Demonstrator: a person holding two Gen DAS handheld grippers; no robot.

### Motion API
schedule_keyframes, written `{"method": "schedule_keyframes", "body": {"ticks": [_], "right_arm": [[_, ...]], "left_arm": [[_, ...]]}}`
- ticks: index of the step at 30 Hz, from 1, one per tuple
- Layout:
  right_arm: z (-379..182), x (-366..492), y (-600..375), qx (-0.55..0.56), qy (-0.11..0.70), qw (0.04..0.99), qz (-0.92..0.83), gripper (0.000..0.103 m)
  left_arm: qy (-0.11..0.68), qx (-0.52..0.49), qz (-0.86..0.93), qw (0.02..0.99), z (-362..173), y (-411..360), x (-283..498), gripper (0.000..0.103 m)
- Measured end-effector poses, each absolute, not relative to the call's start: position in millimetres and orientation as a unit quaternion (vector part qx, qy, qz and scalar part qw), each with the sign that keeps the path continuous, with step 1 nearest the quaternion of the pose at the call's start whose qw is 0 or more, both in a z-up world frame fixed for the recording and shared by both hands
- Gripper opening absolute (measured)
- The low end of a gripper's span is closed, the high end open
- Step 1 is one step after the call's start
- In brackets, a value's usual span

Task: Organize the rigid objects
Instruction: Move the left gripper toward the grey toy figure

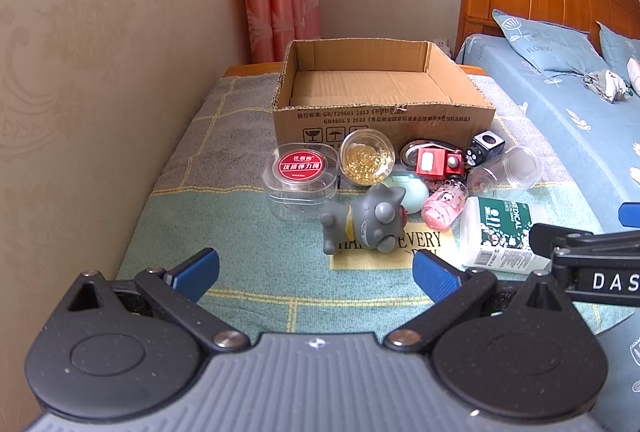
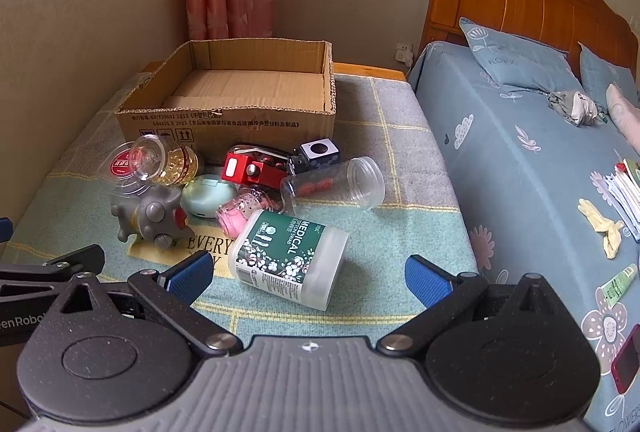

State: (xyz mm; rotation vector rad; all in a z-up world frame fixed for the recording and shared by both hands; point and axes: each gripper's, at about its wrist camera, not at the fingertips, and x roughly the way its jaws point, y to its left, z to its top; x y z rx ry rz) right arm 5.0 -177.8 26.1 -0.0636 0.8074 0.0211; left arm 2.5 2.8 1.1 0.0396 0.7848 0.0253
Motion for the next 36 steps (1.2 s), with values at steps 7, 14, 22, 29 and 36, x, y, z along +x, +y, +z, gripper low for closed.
{"method": "schedule_keyframes", "body": {"ticks": [7,14,22,29,36], "right_arm": [[26.8,5.1,-178.1,-0.031,0.392,0.919,0.009,0.103],[27.6,5.3,-179.0,-0.031,0.391,0.92,0.008,0.103],[28.1,5.5,-178.9,-0.031,0.389,0.921,0.008,0.103],[27.8,7.6,-177.1,-0.04,0.383,0.923,0.009,0.103],[25.5,9.8,-181.3,-0.041,0.369,0.928,0.032,0.103]], "left_arm": [[0.382,0.019,0.013,0.924,3.0,2.6,2.0,0.102],[0.381,0.02,0.013,0.924,3.6,1.6,2.0,0.102],[0.381,0.019,0.013,0.924,4.2,1.5,2.1,0.102],[0.376,0.015,0.001,0.926,2.1,2.8,6.4,0.102],[0.366,0.011,-0.047,0.929,-4.4,7.2,13.2,0.102]]}}
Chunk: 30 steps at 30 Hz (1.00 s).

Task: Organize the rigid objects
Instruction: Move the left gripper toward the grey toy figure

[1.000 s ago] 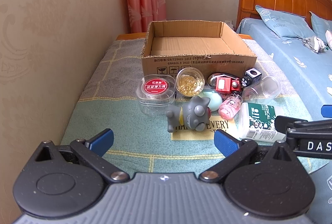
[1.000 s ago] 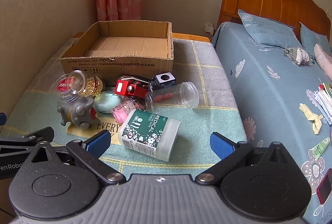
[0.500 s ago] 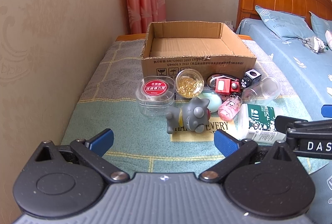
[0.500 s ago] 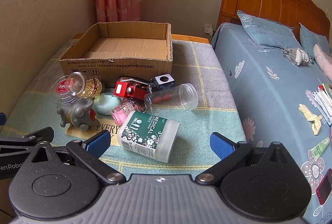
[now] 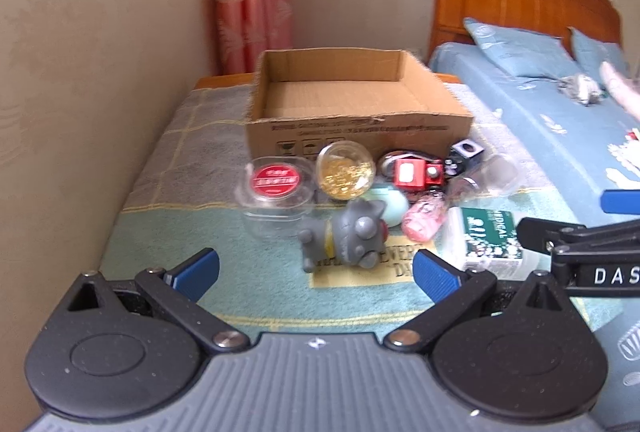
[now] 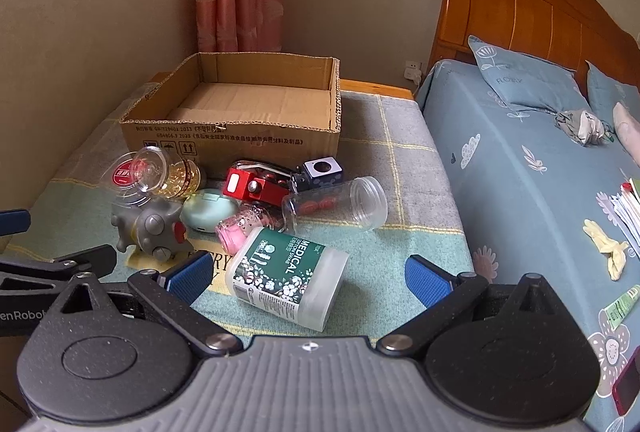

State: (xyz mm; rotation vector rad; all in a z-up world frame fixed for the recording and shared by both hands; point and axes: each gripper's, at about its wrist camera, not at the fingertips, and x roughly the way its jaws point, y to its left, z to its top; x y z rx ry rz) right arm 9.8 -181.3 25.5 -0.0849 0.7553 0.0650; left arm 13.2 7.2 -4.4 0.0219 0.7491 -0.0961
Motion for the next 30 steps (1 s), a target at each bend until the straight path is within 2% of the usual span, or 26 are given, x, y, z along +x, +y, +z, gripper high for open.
{"method": "schedule_keyframes", "body": {"ticks": [7,30], "right_arm": [[22.5,10.6,-196.1,-0.024,0.359,0.932,0.053,0.103],[-18.6,29.4,-211.5,0.002,0.402,0.911,0.098,0.103]], "left_arm": [[0.374,0.038,-0.078,0.924,-23.7,-0.8,26.5,0.102],[0.398,-0.05,-0.075,0.913,-60.4,2.1,85.5,0.1]]}}
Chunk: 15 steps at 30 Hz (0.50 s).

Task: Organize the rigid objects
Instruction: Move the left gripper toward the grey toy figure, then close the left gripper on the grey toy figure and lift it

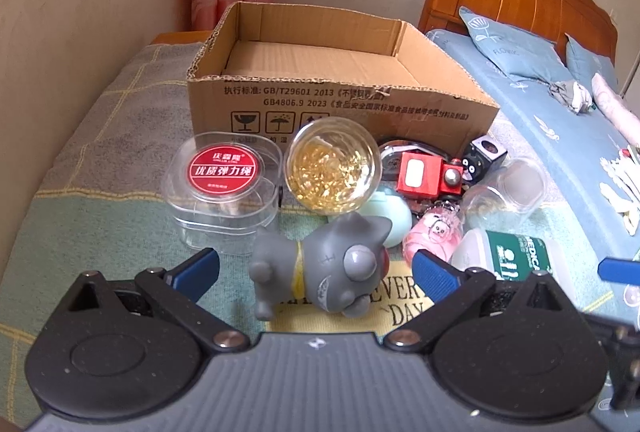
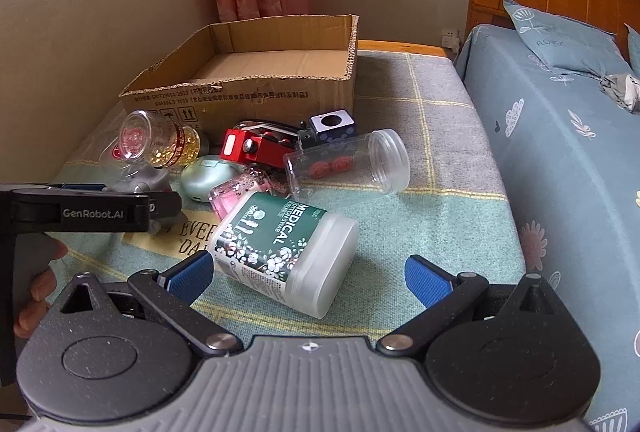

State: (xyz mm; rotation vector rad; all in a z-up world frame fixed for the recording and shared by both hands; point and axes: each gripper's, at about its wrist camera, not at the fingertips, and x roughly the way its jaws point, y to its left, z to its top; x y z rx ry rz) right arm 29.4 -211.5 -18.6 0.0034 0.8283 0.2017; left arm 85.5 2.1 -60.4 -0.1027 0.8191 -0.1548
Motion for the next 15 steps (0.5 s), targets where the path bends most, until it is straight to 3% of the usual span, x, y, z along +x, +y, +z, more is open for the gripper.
{"method": "schedule_keyframes", "body": {"ticks": [5,11,15], "right_arm": [[-19.9,27.3,-206.6,-0.016,0.4,0.91,0.103,0.103],[-22.5,29.9,-206.2,-0.015,0.404,0.909,0.104,0.103],[-27.9,33.2,-204.0,-0.018,0.411,0.905,0.11,0.103]], "left_arm": [[0.401,-0.059,-0.069,0.912,-64.4,2.4,88.9,0.098],[0.404,-0.079,-0.073,0.909,-68.0,5.9,89.6,0.074],[0.405,-0.064,-0.079,0.909,-63.7,4.0,86.5,0.071]]}}
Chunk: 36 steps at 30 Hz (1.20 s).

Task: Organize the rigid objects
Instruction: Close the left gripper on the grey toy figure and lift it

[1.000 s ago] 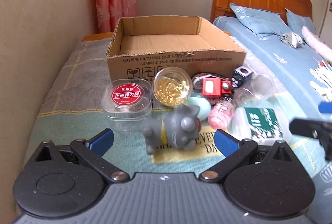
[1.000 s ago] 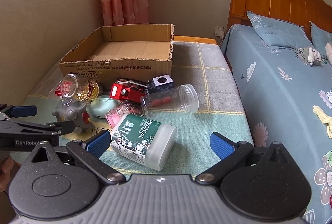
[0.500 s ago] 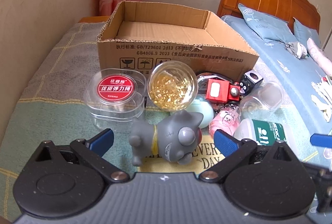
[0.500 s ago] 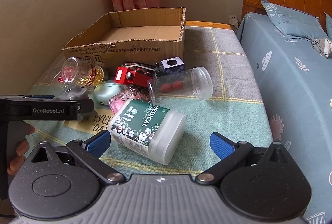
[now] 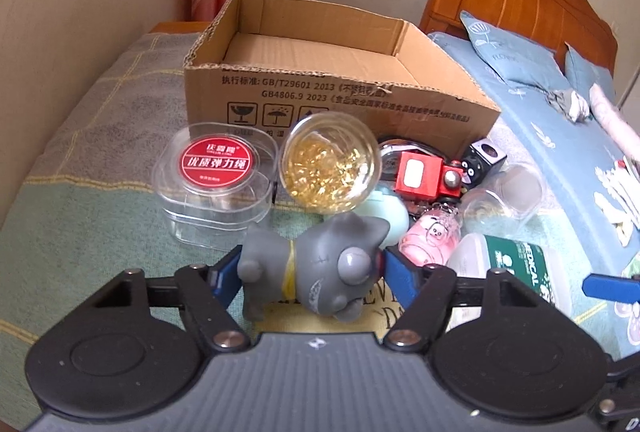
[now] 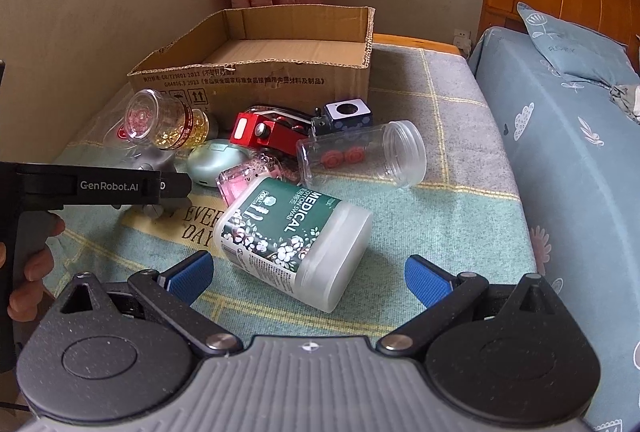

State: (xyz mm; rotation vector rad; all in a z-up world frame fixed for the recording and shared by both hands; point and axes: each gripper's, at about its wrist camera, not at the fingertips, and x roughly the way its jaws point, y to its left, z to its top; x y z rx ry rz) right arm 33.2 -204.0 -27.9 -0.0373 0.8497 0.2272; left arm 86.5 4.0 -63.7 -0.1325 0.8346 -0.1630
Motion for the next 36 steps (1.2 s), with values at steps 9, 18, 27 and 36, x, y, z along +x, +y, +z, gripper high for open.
{"method": "schedule_keyframes", "body": {"ticks": [9,18,27,36], "right_arm": [[-41.1,47.0,-192.8,-0.017,0.438,0.888,0.138,0.103],[-47.8,72.5,-163.3,-0.04,0.443,0.888,0.12,0.103],[-62.3,78.0,-160.5,-0.066,0.455,0.883,0.095,0.103],[-66.1,69.1,-171.5,-0.067,0.432,0.893,0.11,0.103]], "left_arm": [[0.412,0.01,-0.078,0.908,-52.9,27.9,62.9,0.071],[0.405,0.001,-0.082,0.911,-62.3,35.7,59.8,0.074],[0.418,0.009,-0.078,0.905,-81.3,37.2,63.6,0.098],[0.394,0.033,-0.086,0.914,-89.2,36.9,54.1,0.103]]}}
